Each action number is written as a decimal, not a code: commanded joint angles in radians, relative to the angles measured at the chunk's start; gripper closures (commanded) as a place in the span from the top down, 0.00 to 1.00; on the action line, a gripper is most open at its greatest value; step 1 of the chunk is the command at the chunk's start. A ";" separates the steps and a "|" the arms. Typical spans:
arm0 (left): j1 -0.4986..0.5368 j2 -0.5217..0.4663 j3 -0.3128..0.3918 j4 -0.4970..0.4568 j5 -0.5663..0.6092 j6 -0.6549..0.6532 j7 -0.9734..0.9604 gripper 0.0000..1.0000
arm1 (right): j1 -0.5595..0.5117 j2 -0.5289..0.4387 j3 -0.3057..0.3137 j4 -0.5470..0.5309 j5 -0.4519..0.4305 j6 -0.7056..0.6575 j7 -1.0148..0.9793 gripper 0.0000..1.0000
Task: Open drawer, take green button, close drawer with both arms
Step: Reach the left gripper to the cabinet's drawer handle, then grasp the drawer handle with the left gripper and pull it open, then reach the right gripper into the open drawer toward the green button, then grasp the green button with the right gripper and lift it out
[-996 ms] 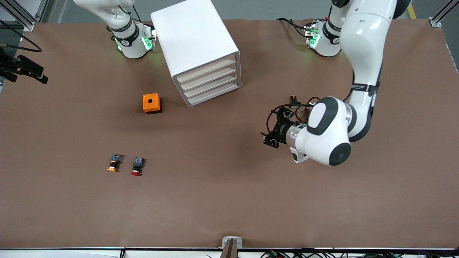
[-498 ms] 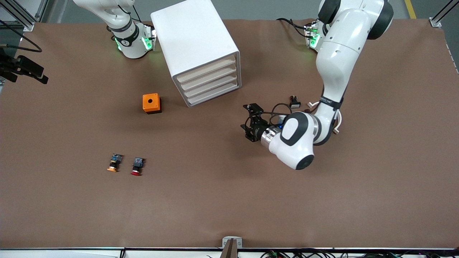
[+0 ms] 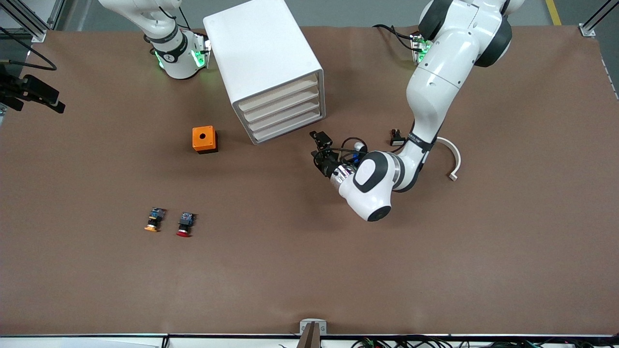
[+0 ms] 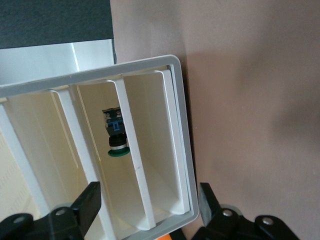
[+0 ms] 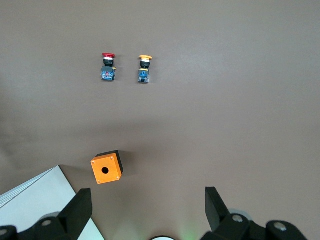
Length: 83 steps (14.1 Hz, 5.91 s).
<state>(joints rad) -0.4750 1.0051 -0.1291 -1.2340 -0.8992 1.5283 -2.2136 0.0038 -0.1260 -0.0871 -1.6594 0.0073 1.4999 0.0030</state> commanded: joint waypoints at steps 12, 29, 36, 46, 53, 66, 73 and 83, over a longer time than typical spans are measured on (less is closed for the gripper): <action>-0.051 0.049 -0.069 -0.088 -0.030 -0.117 -0.032 0.45 | -0.005 -0.010 0.006 -0.003 -0.003 -0.009 0.012 1.00; -0.116 0.067 -0.067 -0.102 -0.014 -0.151 -0.009 0.13 | -0.004 -0.009 0.006 0.000 -0.003 -0.010 0.006 1.00; -0.088 0.066 -0.064 -0.101 -0.018 -0.151 -0.006 0.11 | -0.005 0.038 0.006 0.037 -0.001 -0.010 0.014 1.00; 0.071 0.067 -0.063 -0.098 -0.029 -0.123 -0.005 0.15 | 0.010 0.269 0.010 0.066 0.016 0.013 0.093 1.00; 0.111 0.067 -0.055 -0.098 -0.027 -0.113 0.003 0.19 | 0.381 0.301 0.015 0.032 0.092 0.179 0.909 1.00; 0.156 0.021 -0.044 0.068 -0.096 -0.071 0.719 0.99 | 0.861 0.511 0.012 -0.106 0.024 0.617 1.744 1.00; 0.096 -0.143 0.063 0.067 0.159 0.125 1.141 0.99 | 0.950 0.577 0.013 -0.099 -0.013 0.645 1.891 1.00; 0.050 -0.249 0.054 0.057 0.804 0.357 1.221 0.99 | 1.002 0.655 0.013 -0.054 -0.006 0.666 2.003 0.98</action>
<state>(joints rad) -0.3969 0.7849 -0.0846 -1.1452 -0.1935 1.8519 -0.9933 0.9892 0.5107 -0.0625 -1.7358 0.0093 2.1729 1.9787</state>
